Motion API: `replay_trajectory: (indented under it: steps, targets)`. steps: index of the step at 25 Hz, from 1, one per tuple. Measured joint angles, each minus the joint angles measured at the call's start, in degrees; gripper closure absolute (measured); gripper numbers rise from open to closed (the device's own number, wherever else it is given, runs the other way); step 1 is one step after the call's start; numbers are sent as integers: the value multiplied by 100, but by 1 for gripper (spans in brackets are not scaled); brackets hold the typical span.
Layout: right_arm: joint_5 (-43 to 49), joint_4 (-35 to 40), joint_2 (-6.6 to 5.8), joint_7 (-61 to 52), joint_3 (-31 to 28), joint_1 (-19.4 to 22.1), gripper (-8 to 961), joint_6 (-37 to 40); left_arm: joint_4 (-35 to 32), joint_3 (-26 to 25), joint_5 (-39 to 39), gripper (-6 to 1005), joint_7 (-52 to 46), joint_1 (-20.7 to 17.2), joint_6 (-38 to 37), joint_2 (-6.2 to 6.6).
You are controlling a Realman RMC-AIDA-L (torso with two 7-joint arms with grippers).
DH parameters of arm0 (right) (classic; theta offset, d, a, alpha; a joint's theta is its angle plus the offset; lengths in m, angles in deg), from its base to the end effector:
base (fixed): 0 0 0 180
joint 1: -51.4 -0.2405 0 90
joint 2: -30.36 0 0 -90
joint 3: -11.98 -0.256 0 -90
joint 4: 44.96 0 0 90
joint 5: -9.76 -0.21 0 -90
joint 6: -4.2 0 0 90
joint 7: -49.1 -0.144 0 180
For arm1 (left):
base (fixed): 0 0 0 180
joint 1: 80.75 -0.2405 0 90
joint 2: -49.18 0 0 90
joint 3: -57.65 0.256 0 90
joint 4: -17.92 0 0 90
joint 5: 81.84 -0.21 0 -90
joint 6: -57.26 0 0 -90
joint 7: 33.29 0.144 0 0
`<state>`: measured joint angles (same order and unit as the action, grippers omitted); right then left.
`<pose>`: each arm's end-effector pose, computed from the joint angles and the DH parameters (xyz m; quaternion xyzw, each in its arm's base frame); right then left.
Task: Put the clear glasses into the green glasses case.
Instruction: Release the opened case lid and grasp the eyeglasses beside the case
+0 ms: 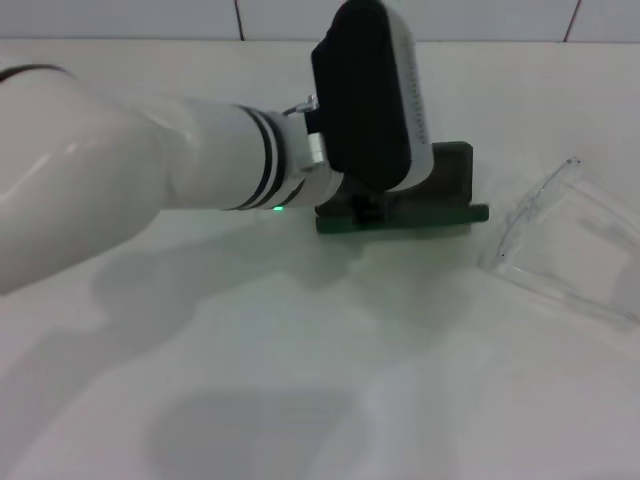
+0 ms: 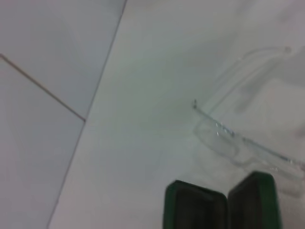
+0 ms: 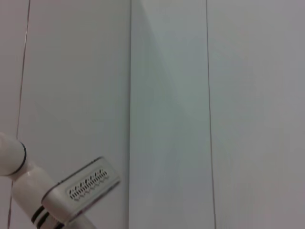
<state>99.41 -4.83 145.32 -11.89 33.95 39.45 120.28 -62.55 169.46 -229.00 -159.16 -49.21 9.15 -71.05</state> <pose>0.3103 0.2247 0.1215 -0.8332 0.0612 0.4426 0.3257 -0.0942 0.3452 -0.0974 -0.9593 0.1173 0.0795 0.2441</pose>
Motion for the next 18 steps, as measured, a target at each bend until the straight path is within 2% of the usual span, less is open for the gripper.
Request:
replay_trajectory:
  steps: [13, 18]
  targets:
    - [70, -74, 5, -17, 60, -3, 80, 20, 644, 500, 117, 969, -35, -86, 717, -7]
    - [70, -86, 8, -15, 66, -1, 80, 22, 718, 572, 363, 969, -24, -96, 698, -3]
